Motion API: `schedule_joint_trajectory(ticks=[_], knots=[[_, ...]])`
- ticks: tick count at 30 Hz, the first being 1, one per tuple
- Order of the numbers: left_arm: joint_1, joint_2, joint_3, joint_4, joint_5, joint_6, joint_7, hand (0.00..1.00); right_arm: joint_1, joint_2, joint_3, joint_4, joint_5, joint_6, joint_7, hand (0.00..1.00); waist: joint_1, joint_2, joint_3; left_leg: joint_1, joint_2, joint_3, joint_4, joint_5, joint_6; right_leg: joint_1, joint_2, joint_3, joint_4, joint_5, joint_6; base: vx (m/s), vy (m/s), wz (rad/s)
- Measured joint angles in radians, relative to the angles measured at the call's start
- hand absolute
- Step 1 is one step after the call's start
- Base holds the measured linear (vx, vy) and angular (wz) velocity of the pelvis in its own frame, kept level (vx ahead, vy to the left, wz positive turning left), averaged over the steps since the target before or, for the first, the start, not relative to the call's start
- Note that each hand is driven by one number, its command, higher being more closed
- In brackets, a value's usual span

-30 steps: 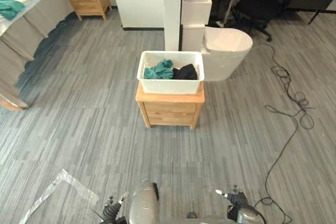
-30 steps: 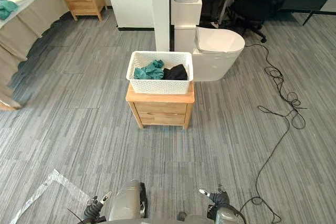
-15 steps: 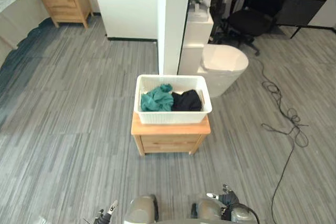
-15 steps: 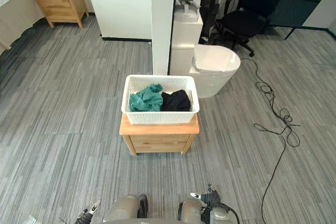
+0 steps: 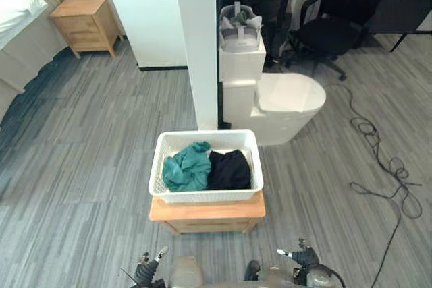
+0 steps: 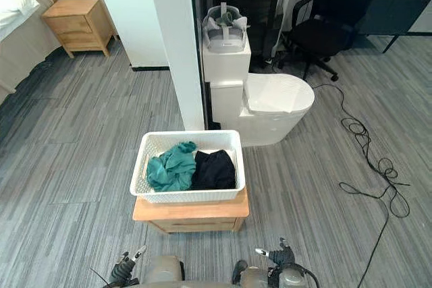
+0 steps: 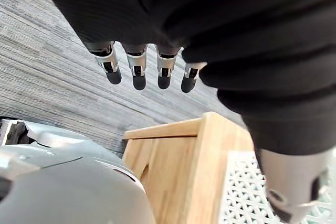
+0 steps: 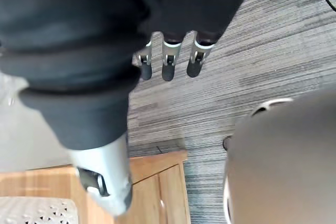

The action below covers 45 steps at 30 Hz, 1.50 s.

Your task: Pick up the laundry basket with both hands and put the clothes into the washing machine.

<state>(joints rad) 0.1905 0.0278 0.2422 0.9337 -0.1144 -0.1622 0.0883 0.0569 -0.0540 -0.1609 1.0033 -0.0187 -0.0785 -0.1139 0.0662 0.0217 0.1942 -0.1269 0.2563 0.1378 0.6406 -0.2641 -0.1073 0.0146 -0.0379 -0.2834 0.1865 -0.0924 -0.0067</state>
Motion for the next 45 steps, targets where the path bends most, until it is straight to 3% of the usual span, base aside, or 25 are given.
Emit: schedule_joint_trajectory(ticks=[1, 2, 3, 4, 8, 13, 16, 19, 22, 25, 28, 29, 31, 35, 38, 45], knots=[[0.0, 0.001, -0.003, 0.001, 0.0, 0.0, 0.0, 0.0, -0.002, 0.0, -0.006, 0.006, 0.002, 0.0, -0.001, 0.0, 0.0, 0.0, -0.003, 0.006, -0.003, -0.002, -0.077, 0.003, -0.003, 0.001, -0.001, 0.003, -0.008, 0.002, 0.003, 0.17, 0.033, -0.17], [0.001, -0.001, -0.01, 0.003, 0.0, 0.0, 0.0, 0.0, -0.004, -0.004, -0.008, 0.014, 0.011, 0.0, -0.001, 0.0, -0.001, 0.008, -0.012, 0.029, -0.02, -0.02, -0.26, 0.036, -0.023, -0.003, 0.003, 0.015, -0.02, 0.006, 0.012, 0.17, 0.104, -0.32], [0.0, -0.004, -0.013, 0.015, -0.001, 0.0, 0.0, 0.0, -0.005, -0.014, -0.009, 0.024, 0.013, 0.001, -0.001, 0.0, 0.001, 0.023, -0.021, 0.041, -0.028, -0.042, -0.353, 0.123, -0.022, -0.006, 0.011, 0.036, -0.024, 0.003, 0.027, 0.21, 0.15, -0.41], [0.003, 0.005, -0.017, 0.023, 0.0, 0.001, 0.002, 0.0, -0.002, -0.006, -0.01, 0.031, 0.013, 0.003, 0.0, 0.0, -0.001, 0.001, -0.031, 0.064, -0.047, -0.024, -0.38, 0.13, -0.019, 0.001, -0.004, 0.046, -0.039, 0.01, 0.04, 0.19, 0.127, -0.31], [-0.001, 0.044, -0.037, 0.041, 0.0, 0.001, 0.002, 0.0, 0.011, 0.017, -0.02, 0.031, 0.022, 0.003, -0.002, 0.0, -0.017, -0.041, -0.048, 0.092, -0.086, 0.003, -0.415, 0.13, -0.015, 0.02, -0.033, 0.066, -0.075, 0.018, 0.058, 0.14, 0.109, -0.07], [0.007, 0.044, -0.032, 0.058, -0.001, 0.001, 0.001, 0.0, 0.016, 0.02, -0.021, -0.021, 0.055, -0.002, -0.017, 0.0, -0.023, -0.026, -0.048, 0.141, -0.103, 0.048, -0.458, 0.134, -0.009, 0.029, -0.046, 0.11, -0.087, 0.025, 0.07, 0.02, 0.044, -0.25], [0.03, 0.021, 0.014, 0.06, -0.003, 0.006, -0.001, 0.0, 0.054, 0.019, -0.039, -0.192, 0.069, -0.003, -0.024, 0.0, -0.026, -0.008, -0.057, 0.141, -0.103, 0.066, -0.49, 0.147, 0.005, -0.001, -0.046, 0.134, -0.085, 0.03, 0.077, -0.05, -0.006, -0.23], [0.058, 0.013, 0.11, 0.085, -0.045, 0.026, -0.002, 0.0, 0.073, 0.01, -0.072, -0.399, 0.069, -0.01, -0.055, 0.0, -0.027, -0.003, -0.06, 0.143, -0.101, 0.083, -0.522, 0.162, 0.006, -0.024, -0.041, 0.152, -0.084, 0.032, 0.076, -0.03, -0.021, -0.17], [0.088, 0.025, 0.296, 0.099, -0.167, 0.054, 0.0, 0.0, 0.069, -0.023, -0.099, -0.617, 0.064, -0.022, -0.063, 0.0, -0.026, -0.002, -0.06, 0.144, -0.103, 0.095, -0.548, 0.173, 0.006, -0.041, -0.038, 0.164, -0.087, 0.038, 0.076, 0.0, -0.008, -0.12], [0.112, 0.085, 0.463, 0.092, -0.321, 0.087, -0.001, 0.0, 0.032, -0.081, -0.091, -0.73, 0.056, -0.026, -0.059, 0.0, -0.022, 0.006, -0.058, 0.154, -0.104, 0.112, -0.561, 0.173, 0.005, -0.051, -0.037, 0.177, -0.088, 0.039, 0.077, 0.03, 0.008, -0.13], [0.114, 0.172, 0.545, -0.045, -0.39, 0.115, -0.002, 0.0, -0.034, -0.142, -0.045, -0.789, 0.056, -0.026, -0.055, 0.0, -0.021, 0.014, -0.054, 0.124, -0.105, 0.111, -0.552, 0.173, 0.006, -0.073, -0.034, 0.177, -0.094, 0.046, 0.075, 0.0, 0.0, 0.0], [0.116, 0.202, 0.551, -0.162, -0.401, 0.117, 0.0, 0.0, -0.071, -0.164, -0.015, -0.795, 0.057, -0.026, -0.054, 0.0, -0.016, 0.021, -0.049, 0.109, -0.104, 0.11, -0.546, 0.173, 0.006, -0.075, -0.034, 0.176, -0.104, 0.055, 0.074, 0.0, 0.0, 0.0], [0.094, 0.25, 0.537, -0.424, -0.415, 0.115, 0.001, 0.0, -0.127, -0.192, 0.026, -0.795, 0.058, -0.026, -0.048, 0.0, 0.004, 0.035, -0.037, 0.08, -0.103, 0.106, -0.523, 0.171, 0.008, -0.09, -0.034, 0.174, -0.105, 0.063, 0.075, -0.01, 0.002, 0.07], [0.042, 0.316, 0.435, -0.856, -0.412, 0.099, 0.023, 0.0, -0.267, -0.248, 0.115, -0.794, 0.069, -0.012, -0.032, 0.0, 0.005, 0.066, 0.019, 0.013, -0.116, 0.073, -0.489, 0.171, 0.016, -0.133, -0.051, 0.149, -0.084, 0.065, 0.077, -0.07, 0.019, 0.19], [-0.06, 0.362, 0.347, -0.921, -0.384, 0.099, 0.024, 0.0, -0.405, -0.292, 0.186, -0.766, 0.1, 0.017, -0.018, 0.0, 0.005, 0.082, 0.057, -0.053, -0.126, 0.066, -0.482, 0.188, 0.036, -0.195, -0.06, 0.148, -0.08, 0.087, 0.079, -0.11, 0.033, 0.06], [-0.336, 0.473, 0.12, -0.745, -0.308, 0.139, 0.02, 0.0, -0.622, -0.313, 0.282, -0.642, 0.169, 0.058, -0.017, 0.0, 0.008, 0.049, 0.136, -0.128, -0.139, 0.067, -0.495, 0.226, 0.056, -0.282, -0.071, 0.152, -0.07, 0.11, 0.077, -0.05, 0.015, 0.01]])
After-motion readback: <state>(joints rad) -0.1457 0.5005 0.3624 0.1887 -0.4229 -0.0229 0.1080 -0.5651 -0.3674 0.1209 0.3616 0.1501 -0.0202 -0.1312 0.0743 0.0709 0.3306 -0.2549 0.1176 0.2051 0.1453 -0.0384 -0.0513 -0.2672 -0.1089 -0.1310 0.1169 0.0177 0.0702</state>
